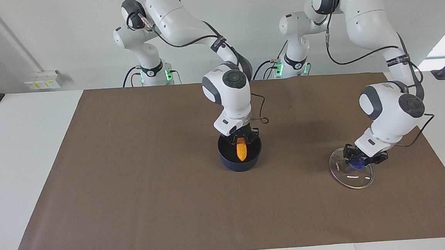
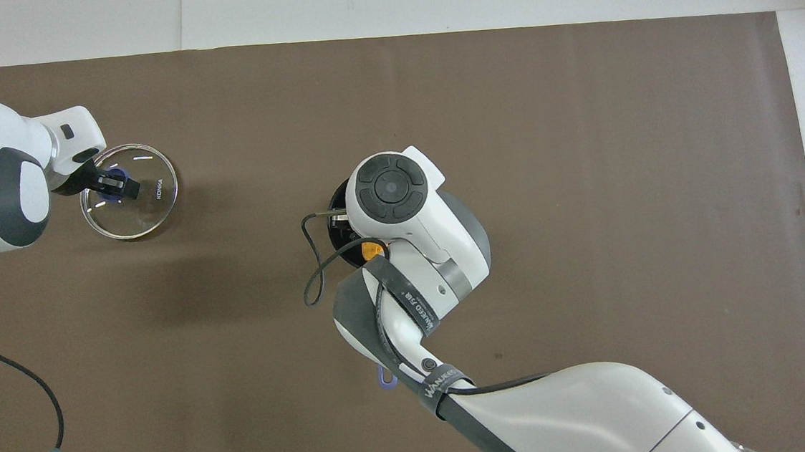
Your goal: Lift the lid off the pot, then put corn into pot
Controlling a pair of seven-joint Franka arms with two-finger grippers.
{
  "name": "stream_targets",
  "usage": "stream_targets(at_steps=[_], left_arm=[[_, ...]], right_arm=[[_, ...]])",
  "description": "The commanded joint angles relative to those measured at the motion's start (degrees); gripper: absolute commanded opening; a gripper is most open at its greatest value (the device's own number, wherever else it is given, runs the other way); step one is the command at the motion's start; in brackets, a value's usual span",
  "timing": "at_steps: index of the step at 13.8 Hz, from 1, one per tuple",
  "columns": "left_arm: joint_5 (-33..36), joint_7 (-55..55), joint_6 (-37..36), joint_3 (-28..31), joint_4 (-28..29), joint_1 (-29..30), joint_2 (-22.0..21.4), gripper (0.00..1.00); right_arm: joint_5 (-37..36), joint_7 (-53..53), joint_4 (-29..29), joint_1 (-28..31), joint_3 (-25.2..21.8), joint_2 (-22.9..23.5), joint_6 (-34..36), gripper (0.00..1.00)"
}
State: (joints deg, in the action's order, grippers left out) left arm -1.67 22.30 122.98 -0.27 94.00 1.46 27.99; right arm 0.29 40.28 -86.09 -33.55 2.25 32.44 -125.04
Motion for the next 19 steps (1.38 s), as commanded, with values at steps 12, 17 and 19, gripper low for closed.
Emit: stream_targets(at_steps=[12, 17, 19], left_arm=[[-0.09, -6.38, -1.51, 0.97, -0.66, -2.08, -7.58, 1.00], [0.00, -6.74, -10.11, 0.97, -1.28, -2.87, -15.84, 1.00], [0.26, -8.92, -13.37, 0.80, -1.37, -3.74, -19.27, 1.00]], right_arm=[[0.15, -1.70, -0.22, 5.14, -0.76, -10.01, 6.80, 1.00], [0.24, -7.93, -0.22, 11.48, -0.93, -19.15, 19.11, 1.00], [0.24, -13.10, -0.22, 15.07, -0.85, -22.49, 23.50, 1.00]])
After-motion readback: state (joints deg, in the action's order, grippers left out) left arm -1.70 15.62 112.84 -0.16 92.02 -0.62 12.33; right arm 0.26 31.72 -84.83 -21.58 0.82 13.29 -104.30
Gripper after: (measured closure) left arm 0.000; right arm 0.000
